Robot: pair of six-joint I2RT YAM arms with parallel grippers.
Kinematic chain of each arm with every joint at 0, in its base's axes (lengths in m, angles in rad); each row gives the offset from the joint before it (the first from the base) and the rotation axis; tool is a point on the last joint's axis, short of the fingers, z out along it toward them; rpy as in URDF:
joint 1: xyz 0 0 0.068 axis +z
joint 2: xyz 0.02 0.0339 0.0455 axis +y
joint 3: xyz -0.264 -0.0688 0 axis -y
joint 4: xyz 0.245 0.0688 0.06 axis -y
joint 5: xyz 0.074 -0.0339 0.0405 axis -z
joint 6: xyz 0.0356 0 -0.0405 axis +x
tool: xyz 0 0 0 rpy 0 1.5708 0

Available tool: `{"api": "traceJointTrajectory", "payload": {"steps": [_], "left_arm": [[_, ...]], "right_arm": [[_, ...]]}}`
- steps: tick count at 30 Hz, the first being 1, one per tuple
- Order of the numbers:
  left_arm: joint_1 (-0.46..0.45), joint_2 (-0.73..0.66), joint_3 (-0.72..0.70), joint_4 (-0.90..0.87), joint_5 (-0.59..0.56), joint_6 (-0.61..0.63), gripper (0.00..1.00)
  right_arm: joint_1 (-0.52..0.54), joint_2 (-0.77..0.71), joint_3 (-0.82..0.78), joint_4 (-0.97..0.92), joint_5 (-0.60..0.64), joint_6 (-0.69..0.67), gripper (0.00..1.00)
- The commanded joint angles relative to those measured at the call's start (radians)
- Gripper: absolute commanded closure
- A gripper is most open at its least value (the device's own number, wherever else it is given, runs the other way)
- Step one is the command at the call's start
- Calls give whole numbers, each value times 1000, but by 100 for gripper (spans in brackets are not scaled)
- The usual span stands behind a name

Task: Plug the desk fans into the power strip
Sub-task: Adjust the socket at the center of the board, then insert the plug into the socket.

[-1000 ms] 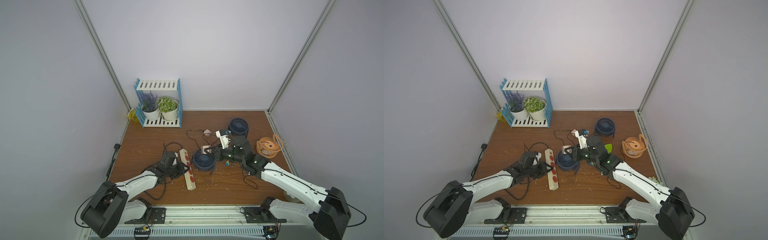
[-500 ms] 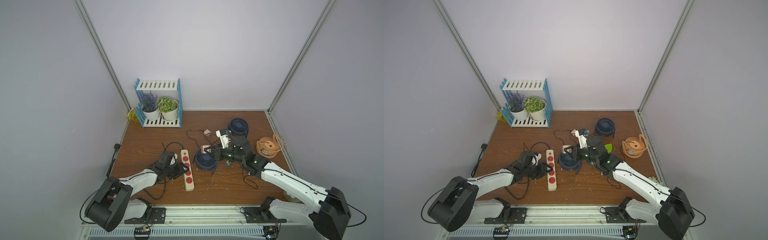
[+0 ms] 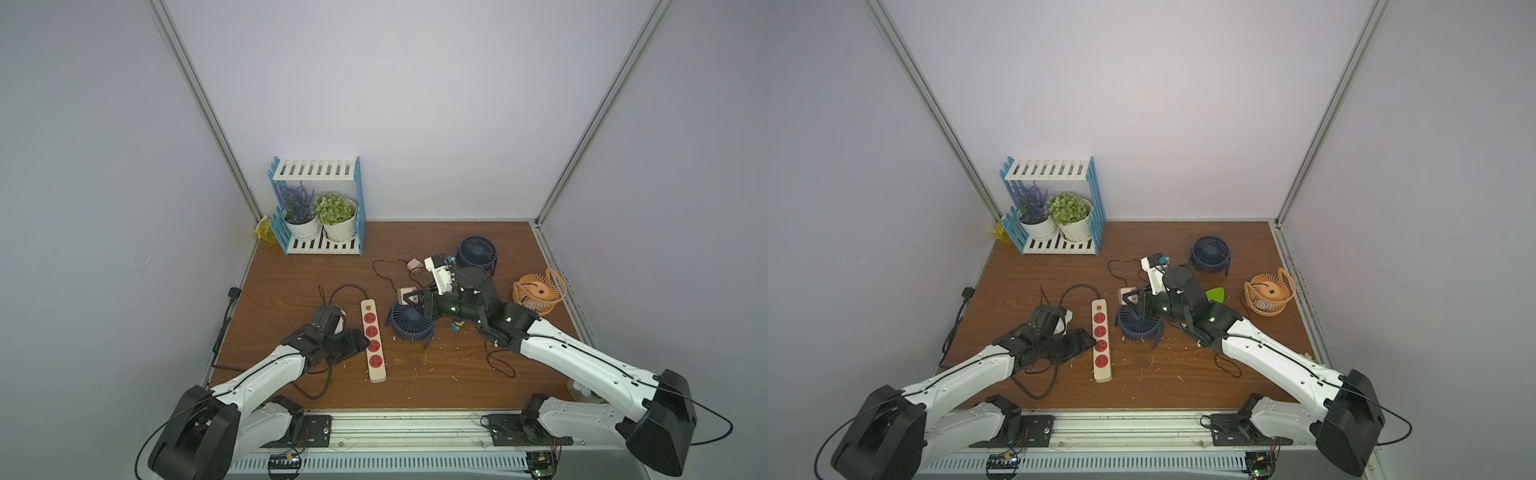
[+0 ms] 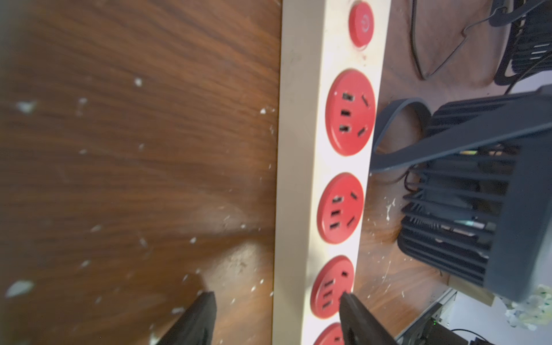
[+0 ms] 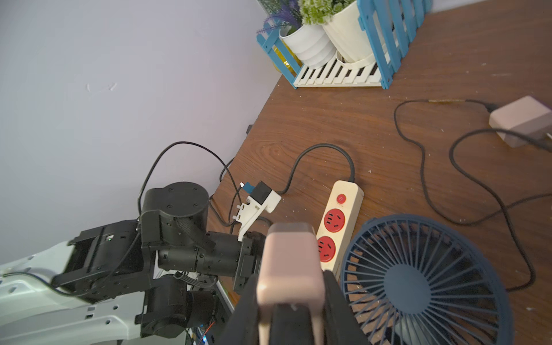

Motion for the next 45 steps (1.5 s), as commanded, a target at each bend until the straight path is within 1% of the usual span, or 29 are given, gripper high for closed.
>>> {"api": "traceJointTrajectory", "payload": {"steps": [1,4,8,12,15,20,23,25,29,36,45], "left_arm": [[10,-21,28,-131,-3,30,31],[10,-5,14,-110,82,13,31],[10,-17,-19,-65,147,-18,33],[10,-51,-76,43,196,-91,35],[10,-41,-116,127,216,-132,37],[10,12,-124,188,244,-134,43],[10,26,-120,174,236,-112,47],[10,37,-121,167,231,-104,49],[10,60,-132,193,232,-110,52],[10,72,-138,206,231,-112,55],[9,70,-144,211,228,-114,56]], "right_arm": [[88,68,91,-117,165,-44,100],[163,159,154,-147,261,-13,100],[202,279,205,-134,301,41,100],[208,399,281,-167,303,67,100],[208,480,337,-193,322,75,100],[207,604,426,-212,332,81,100],[204,667,472,-228,334,80,100],[202,698,495,-239,339,82,100],[198,742,544,-321,372,95,100],[192,758,552,-353,393,93,100],[174,791,561,-317,328,93,100]]}}
